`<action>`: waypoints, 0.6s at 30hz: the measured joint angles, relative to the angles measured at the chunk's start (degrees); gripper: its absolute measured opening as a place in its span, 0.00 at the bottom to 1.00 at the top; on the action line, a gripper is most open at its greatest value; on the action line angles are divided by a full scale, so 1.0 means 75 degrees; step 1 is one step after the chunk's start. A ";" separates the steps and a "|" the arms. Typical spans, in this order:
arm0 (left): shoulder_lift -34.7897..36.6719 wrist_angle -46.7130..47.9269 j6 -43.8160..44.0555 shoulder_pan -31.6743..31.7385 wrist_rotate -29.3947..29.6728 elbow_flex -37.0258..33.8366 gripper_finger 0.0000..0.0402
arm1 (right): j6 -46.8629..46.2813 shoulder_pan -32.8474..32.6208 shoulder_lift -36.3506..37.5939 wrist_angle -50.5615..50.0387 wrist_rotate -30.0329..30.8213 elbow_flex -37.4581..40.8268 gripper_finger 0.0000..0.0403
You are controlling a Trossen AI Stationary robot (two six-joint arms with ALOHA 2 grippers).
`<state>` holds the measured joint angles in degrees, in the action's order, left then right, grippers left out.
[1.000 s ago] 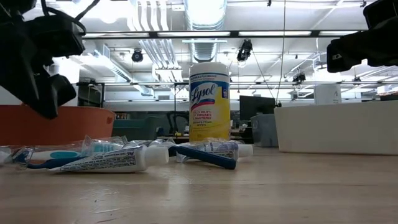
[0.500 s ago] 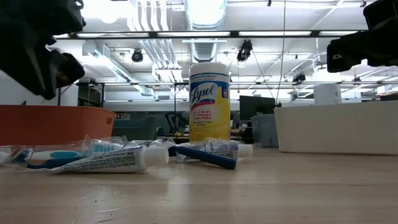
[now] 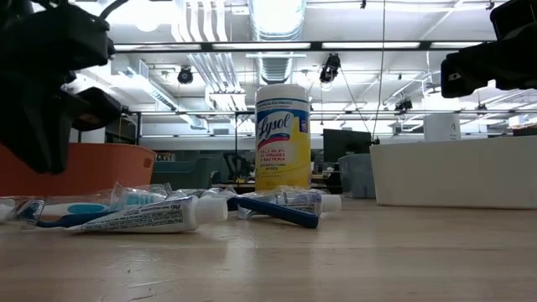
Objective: Pick & Place Travel size toiletries
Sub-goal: Put the bottom blue toothbrush into the blue bin
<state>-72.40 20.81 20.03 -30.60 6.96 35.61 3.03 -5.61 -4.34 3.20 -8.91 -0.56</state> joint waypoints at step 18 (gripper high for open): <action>-0.0848 0.0962 -0.0365 0.0016 0.0078 0.0590 0.47 | -0.0003 0.0000 0.0003 0.0002 0.0000 0.0000 0.21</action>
<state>-78.76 28.02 17.29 -30.48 7.55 40.03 3.01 -5.61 -4.32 3.22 -8.91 -0.56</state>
